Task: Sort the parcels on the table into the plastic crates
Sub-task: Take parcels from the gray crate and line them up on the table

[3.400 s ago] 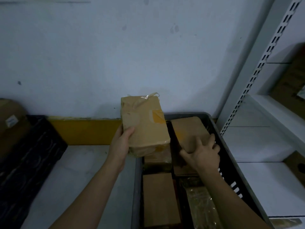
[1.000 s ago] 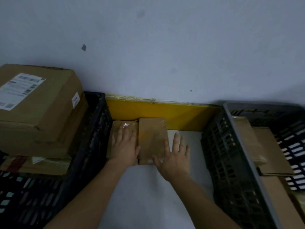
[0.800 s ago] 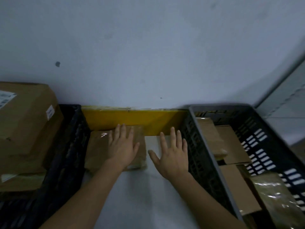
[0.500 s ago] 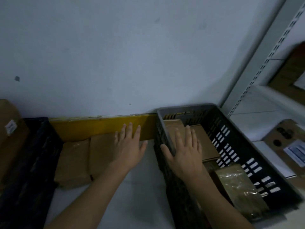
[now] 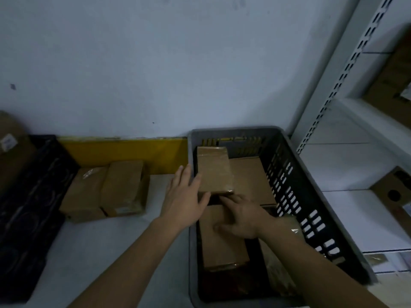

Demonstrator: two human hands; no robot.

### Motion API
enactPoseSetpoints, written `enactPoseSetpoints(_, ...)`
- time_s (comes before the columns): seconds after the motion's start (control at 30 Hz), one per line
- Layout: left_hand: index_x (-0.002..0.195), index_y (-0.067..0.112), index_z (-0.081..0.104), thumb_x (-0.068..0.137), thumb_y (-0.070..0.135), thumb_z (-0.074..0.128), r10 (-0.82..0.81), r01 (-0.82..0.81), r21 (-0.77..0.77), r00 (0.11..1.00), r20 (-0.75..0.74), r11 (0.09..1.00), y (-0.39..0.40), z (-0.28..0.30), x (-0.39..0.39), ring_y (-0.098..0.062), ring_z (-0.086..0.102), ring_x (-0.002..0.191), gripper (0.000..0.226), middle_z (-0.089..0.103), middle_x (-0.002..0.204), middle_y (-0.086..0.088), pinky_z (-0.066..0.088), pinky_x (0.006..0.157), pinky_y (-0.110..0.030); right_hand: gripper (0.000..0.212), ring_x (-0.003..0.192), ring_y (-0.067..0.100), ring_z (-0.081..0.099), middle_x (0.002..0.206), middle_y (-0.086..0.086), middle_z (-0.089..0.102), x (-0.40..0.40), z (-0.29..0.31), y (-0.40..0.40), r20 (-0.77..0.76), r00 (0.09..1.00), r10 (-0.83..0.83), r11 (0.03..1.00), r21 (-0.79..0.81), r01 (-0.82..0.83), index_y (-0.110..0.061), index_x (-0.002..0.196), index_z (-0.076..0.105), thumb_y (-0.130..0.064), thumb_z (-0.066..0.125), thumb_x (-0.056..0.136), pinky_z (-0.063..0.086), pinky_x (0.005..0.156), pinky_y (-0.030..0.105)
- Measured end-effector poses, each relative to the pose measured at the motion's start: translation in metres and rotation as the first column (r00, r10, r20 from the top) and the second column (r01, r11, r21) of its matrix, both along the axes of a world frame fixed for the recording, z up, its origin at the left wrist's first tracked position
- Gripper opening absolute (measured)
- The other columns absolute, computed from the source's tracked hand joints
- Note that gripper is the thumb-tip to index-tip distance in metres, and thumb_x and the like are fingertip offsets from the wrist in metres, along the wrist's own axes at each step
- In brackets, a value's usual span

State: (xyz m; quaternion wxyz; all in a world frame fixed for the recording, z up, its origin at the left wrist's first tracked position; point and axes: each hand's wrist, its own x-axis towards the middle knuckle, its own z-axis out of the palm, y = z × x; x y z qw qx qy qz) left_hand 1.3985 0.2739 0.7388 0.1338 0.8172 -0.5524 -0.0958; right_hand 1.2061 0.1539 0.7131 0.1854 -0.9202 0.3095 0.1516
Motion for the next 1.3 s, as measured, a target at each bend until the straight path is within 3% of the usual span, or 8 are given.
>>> enactPoseSetpoints(0.13,0.17,0.026,0.018,0.109,0.058,0.04,0.019,-0.019,0.056,1.0,0.007,0.998,0.014,-0.003,-0.01,-0.026,-0.009,0.165,0.072,-0.003,0.179,-0.005,0.01,0.133,-0.049,0.105,0.127,0.025,0.059,0.138,0.0,0.062,-0.005,0.003,-0.004,-0.005,0.999,0.051,0.995,0.091,-0.051,-0.03,0.145,0.055,-0.098,0.052,0.064,0.051,0.105,0.04)
enactPoseSetpoints(0.3,0.167,0.025,0.029,0.11,0.056,0.041,0.038,-0.038,0.028,0.999,-0.028,0.999,0.025,-0.005,-0.013,-0.026,-0.004,0.165,0.066,0.004,0.179,-0.006,0.012,0.133,-0.047,0.064,0.101,0.01,0.063,0.113,-0.013,0.063,-0.027,0.014,0.006,0.151,0.987,-0.048,0.958,0.286,0.003,-0.046,0.105,0.048,-0.088,0.075,0.064,0.059,0.087,0.041)
enactPoseSetpoints(0.6,0.158,0.026,0.048,0.101,0.078,0.033,-0.111,0.086,-0.113,0.964,-0.242,0.99,0.03,0.005,-0.025,-0.015,0.0,0.164,0.078,0.018,0.177,0.0,0.009,0.129,-0.034,0.042,0.106,0.013,0.07,0.112,-0.007,0.073,-0.043,0.059,-0.007,0.362,0.898,-0.251,0.904,0.42,0.083,-0.039,0.109,0.07,-0.064,0.085,0.078,0.06,0.098,0.047)
enactPoseSetpoints(0.73,0.147,0.047,0.043,0.093,0.082,0.047,-0.163,0.075,-0.19,0.848,-0.504,0.979,0.027,0.033,-0.03,-0.007,0.052,0.136,0.065,0.052,0.151,0.015,0.049,0.104,-0.029,0.03,0.102,0.015,0.075,0.108,-0.005,0.076,-0.051,0.11,-0.016,0.543,0.755,-0.366,0.885,0.455,0.101,-0.03,0.11,0.075,-0.053,0.08,0.092,0.063,0.088,0.037)
enactPoseSetpoints(0.9,0.161,0.054,0.023,0.084,0.08,0.064,-0.195,0.026,-0.209,0.497,-0.846,0.977,0.01,0.046,-0.03,0.006,0.063,0.122,0.091,0.056,0.147,0.024,0.055,0.104,-0.031,0.031,0.104,0.009,0.073,0.111,-0.009,0.076,-0.049,0.135,-0.019,0.643,0.663,-0.383,0.904,0.409,0.126,-0.027,0.119,0.075,-0.048,0.069,0.098,0.059,0.087,0.027)
enactPoseSetpoints(1.03,0.162,0.045,0.031,0.091,0.067,0.066,-0.191,-0.118,-0.265,0.429,-0.883,0.957,-0.005,0.049,-0.033,0.01,0.065,0.115,0.082,0.058,0.147,0.02,0.057,0.088,-0.016,0.051,0.134,-0.002,0.057,0.144,-0.018,0.065,-0.061,0.115,-0.023,0.695,0.503,-0.514,0.858,0.412,0.307,-0.038,0.147,0.063,-0.066,0.049,0.106,0.045,0.111,0.026)
enactPoseSetpoints(1.2,0.163,0.038,0.034,0.097,0.06,0.061,-0.143,-0.292,-0.262,0.372,-0.917,0.92,-0.01,0.042,-0.027,0.006,0.068,0.113,0.075,0.062,0.145,0.015,0.056,0.094,-0.023,0.113,0.157,0.04,0.032,0.176,0.009,0.022,-0.096,0.045,-0.015,0.166,0.861,-0.482,0.861,-0.096,0.5,-0.04,0.169,0.02,-0.102,0.031,0.075,0.037,0.122,0.054)
enactPoseSetpoints(1.3,0.162,0.041,0.034,0.1,0.06,0.059,-0.132,-0.321,-0.271,0.394,-0.91,0.907,-0.014,0.04,-0.029,0.008,0.068,0.112,0.07,0.062,0.141,0.019,0.056,0.097,-0.027,0.137,0.159,0.054,0.012,0.178,0.01,-0.016,-0.103,0.009,0.014,-0.115,0.818,-0.563,0.826,-0.087,0.557,-0.05,0.167,-0.006,-0.114,0.035,0.052,0.033,0.119,0.071)
